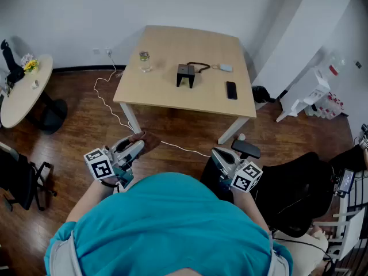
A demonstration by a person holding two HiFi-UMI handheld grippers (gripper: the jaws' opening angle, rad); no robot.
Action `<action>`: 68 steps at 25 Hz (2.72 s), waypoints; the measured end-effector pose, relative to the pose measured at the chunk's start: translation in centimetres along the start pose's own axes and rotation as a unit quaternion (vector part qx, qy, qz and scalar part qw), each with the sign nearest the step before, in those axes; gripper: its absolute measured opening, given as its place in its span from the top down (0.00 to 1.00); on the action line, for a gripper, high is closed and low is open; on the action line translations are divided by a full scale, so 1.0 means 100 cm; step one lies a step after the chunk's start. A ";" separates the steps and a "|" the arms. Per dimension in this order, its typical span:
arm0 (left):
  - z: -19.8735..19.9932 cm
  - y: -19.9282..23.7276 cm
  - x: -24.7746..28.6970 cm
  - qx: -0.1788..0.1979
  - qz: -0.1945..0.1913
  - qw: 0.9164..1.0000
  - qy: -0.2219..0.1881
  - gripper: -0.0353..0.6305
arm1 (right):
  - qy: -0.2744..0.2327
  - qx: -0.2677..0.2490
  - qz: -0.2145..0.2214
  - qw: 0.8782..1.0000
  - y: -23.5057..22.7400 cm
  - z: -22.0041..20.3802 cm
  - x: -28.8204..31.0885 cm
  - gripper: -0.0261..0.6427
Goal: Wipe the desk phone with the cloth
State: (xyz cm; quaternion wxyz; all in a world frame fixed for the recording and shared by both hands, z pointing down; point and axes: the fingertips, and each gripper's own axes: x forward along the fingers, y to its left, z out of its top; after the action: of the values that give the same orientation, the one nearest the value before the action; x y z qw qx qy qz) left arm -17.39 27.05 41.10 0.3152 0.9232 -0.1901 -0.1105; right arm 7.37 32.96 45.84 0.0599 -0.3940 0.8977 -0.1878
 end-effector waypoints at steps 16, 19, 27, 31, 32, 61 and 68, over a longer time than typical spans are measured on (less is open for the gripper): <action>0.061 0.112 0.038 -0.017 -0.035 0.999 0.007 0.73 | 0.021 0.029 -0.018 0.999 -0.069 0.007 0.105 0.88; 0.090 0.149 0.040 -0.019 -0.051 0.998 0.020 0.73 | 0.028 0.033 -0.037 0.998 -0.082 0.016 0.142 0.86; 0.135 0.223 0.080 -0.033 -0.072 0.996 0.049 0.73 | 0.041 0.057 -0.060 0.996 -0.143 0.046 0.206 0.78; 0.129 0.236 0.129 -0.037 -0.066 0.996 0.056 0.73 | 0.047 0.083 -0.065 0.993 -0.196 0.043 0.197 0.76; 0.128 0.239 0.142 -0.036 -0.061 0.996 0.056 0.73 | 0.048 0.093 -0.058 0.993 -0.211 0.042 0.196 0.76; 0.177 0.339 0.241 -0.053 0.069 0.993 0.080 0.73 | 0.152 0.480 0.062 0.862 -0.495 -0.058 0.394 0.44; 0.179 0.347 0.235 -0.057 0.087 0.991 0.079 0.73 | 0.121 0.538 0.095 0.829 -0.496 -0.061 0.395 0.63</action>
State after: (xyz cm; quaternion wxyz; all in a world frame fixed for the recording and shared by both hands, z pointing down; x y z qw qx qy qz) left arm -11.70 -17.84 46.84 0.3897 0.8895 -0.2376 -0.0205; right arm 12.83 -24.81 72.17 0.1712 -0.1860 0.6877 -0.6806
